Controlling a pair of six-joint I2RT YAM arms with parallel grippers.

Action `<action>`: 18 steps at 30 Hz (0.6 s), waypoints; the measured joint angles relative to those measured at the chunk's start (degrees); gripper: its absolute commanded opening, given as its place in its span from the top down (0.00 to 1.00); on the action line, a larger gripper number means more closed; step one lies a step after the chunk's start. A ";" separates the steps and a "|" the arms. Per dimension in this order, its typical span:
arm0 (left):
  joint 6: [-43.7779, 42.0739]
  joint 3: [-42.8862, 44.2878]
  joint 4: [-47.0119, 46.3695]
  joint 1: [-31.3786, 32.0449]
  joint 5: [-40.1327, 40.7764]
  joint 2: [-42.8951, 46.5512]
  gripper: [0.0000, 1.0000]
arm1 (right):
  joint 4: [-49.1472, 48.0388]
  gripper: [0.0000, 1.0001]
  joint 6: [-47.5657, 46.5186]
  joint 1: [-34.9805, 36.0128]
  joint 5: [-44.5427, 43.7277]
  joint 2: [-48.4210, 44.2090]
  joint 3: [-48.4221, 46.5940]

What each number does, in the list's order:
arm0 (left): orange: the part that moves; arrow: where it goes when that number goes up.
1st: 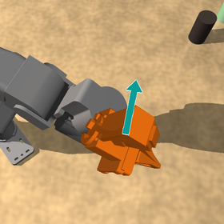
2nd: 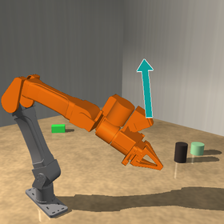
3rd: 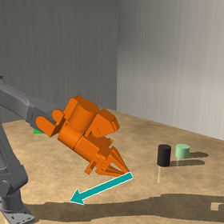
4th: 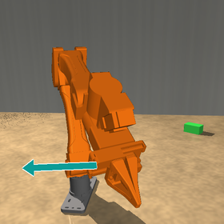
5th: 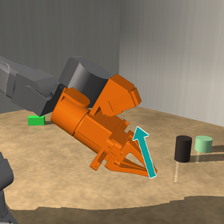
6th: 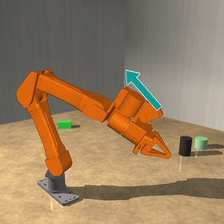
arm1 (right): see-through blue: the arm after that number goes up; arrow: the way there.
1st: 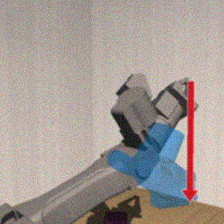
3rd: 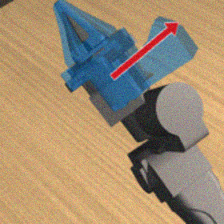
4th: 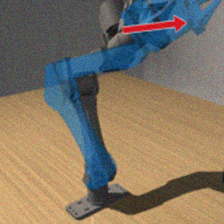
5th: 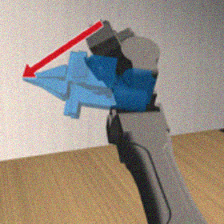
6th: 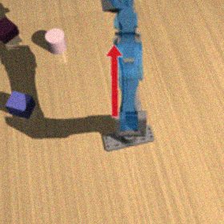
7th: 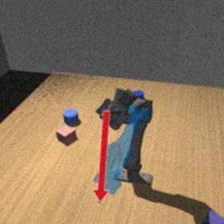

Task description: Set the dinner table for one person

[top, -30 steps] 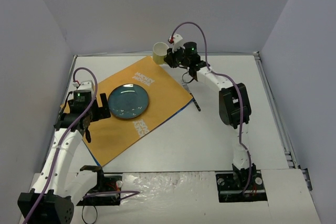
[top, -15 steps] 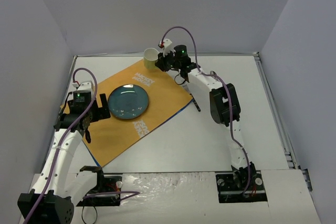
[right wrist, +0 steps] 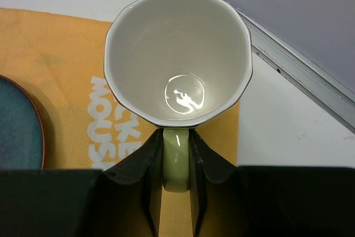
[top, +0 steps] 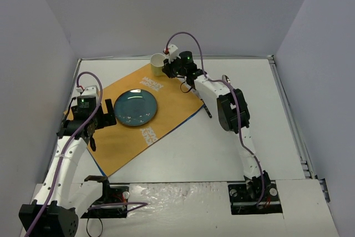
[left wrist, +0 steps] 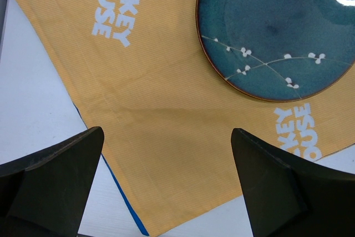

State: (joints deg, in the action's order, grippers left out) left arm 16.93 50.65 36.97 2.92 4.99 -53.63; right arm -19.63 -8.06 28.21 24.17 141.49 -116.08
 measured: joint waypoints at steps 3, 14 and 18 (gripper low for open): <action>0.00 0.00 0.00 0.00 -0.02 -0.02 0.03 | -0.09 1.00 -0.33 0.01 -0.65 0.67 -1.18; 0.00 0.00 0.00 0.00 -0.02 -0.08 0.03 | -0.25 1.00 -0.58 0.01 -0.81 3.24 -2.22; 0.00 0.00 0.00 0.00 -0.02 -0.11 0.03 | -0.25 1.00 -0.58 0.06 -0.81 3.33 -2.33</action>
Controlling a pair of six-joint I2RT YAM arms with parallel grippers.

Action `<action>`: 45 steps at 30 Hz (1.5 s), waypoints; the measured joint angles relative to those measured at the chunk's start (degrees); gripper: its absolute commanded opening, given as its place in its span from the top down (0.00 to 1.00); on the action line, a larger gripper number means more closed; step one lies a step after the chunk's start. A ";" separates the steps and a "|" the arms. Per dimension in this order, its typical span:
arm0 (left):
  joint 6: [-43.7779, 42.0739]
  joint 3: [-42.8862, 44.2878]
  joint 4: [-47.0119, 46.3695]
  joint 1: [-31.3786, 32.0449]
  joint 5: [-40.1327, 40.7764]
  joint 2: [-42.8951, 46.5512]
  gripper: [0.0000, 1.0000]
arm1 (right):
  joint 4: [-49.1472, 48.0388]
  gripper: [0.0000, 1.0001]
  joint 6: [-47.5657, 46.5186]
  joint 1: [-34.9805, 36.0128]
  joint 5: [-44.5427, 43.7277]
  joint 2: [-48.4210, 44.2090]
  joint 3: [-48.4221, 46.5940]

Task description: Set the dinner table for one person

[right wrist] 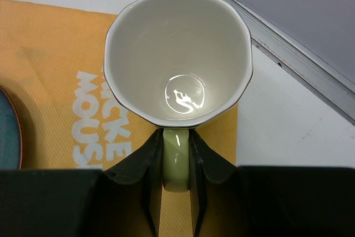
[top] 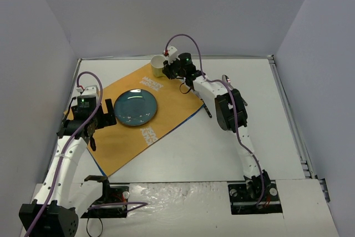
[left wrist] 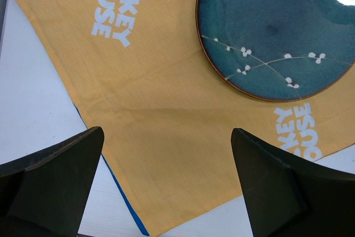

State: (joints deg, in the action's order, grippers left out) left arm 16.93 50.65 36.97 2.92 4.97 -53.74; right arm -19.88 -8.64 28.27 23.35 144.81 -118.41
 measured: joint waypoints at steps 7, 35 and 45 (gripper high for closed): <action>0.00 0.00 0.00 0.00 0.00 0.00 0.03 | -0.06 0.67 -0.04 0.02 0.00 0.06 -0.11; 0.00 0.00 0.01 0.00 0.04 0.00 0.03 | -9.81 0.09 6.28 -6.16 -5.04 -28.80 30.13; 0.04 0.00 0.07 0.00 0.67 -0.02 0.03 | -1.52 0.16 10.07 -20.30 -13.42 -40.83 44.04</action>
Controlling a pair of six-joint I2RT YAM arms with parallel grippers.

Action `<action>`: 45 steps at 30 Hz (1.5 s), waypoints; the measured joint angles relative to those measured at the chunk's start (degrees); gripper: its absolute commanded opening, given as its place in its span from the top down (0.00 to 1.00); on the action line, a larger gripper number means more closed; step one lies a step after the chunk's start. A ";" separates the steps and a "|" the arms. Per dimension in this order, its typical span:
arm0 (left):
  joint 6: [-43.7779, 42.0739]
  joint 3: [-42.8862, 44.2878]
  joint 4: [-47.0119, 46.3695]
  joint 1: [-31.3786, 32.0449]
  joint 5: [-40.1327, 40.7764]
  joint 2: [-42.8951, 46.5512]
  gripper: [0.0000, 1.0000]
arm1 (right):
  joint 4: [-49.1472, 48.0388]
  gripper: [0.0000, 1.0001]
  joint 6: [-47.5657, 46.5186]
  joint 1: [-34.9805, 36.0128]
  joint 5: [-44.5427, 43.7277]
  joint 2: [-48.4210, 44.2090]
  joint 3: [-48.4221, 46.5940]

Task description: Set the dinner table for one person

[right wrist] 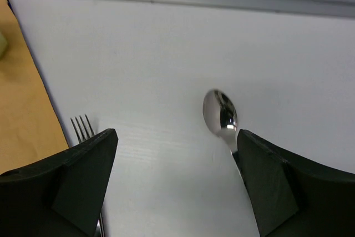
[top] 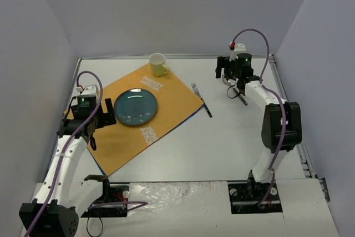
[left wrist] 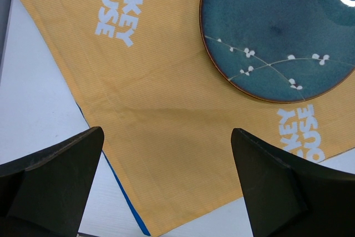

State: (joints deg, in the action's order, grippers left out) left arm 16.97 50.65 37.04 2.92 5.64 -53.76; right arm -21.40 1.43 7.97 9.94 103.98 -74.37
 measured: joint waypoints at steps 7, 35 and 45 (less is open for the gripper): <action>0.02 0.00 0.00 0.00 0.23 -0.09 0.03 | 7.80 0.25 0.28 0.53 -0.18 -0.61 6.89; 0.03 0.00 0.04 0.02 0.25 -0.09 0.03 | 8.26 0.51 1.80 11.34 -4.48 7.15 9.43; 0.04 0.00 0.04 0.02 0.25 -0.09 0.03 | 8.85 0.62 2.23 11.00 -8.32 7.43 9.31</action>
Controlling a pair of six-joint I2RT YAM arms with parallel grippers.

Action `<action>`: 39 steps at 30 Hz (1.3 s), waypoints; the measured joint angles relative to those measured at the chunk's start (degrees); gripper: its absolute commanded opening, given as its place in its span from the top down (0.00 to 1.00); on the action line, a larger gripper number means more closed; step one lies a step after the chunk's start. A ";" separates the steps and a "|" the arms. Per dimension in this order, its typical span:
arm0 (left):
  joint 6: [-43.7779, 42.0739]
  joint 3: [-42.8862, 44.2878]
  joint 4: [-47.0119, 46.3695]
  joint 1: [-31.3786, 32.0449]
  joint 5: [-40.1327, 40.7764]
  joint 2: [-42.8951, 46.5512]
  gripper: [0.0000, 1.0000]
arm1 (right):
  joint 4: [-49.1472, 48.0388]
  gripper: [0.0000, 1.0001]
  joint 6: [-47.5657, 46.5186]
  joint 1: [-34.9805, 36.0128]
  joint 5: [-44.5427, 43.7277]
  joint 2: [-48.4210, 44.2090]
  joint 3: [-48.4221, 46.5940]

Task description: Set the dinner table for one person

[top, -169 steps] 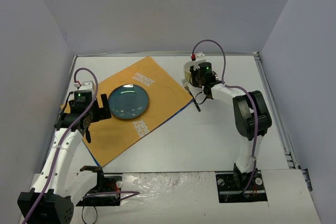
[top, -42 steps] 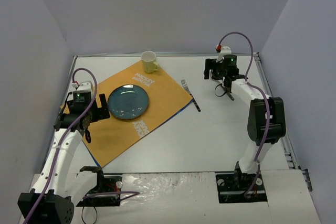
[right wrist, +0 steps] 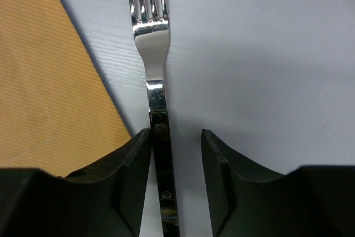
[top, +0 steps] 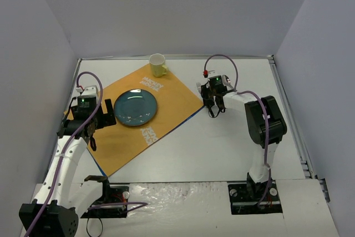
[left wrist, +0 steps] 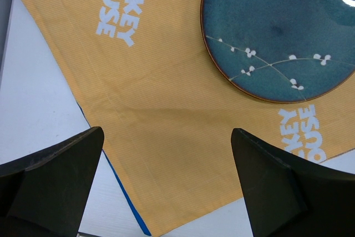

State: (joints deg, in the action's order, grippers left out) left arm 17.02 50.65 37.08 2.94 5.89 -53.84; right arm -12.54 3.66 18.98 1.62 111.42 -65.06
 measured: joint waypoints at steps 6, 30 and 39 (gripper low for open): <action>0.00 0.00 0.00 0.00 0.00 0.00 0.03 | 0.64 0.62 0.77 -2.44 -1.19 0.00 -0.11; 0.00 0.00 0.00 0.00 0.00 0.00 0.03 | 6.38 0.64 4.47 -3.62 -2.83 5.97 -10.43; 0.00 0.00 0.00 0.02 0.00 0.00 0.03 | 7.46 0.68 5.55 -3.62 -3.68 5.22 -9.46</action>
State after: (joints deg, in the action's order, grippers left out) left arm 17.02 50.65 37.08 2.96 5.89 -53.84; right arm -5.09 9.21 15.35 -2.07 116.63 -74.52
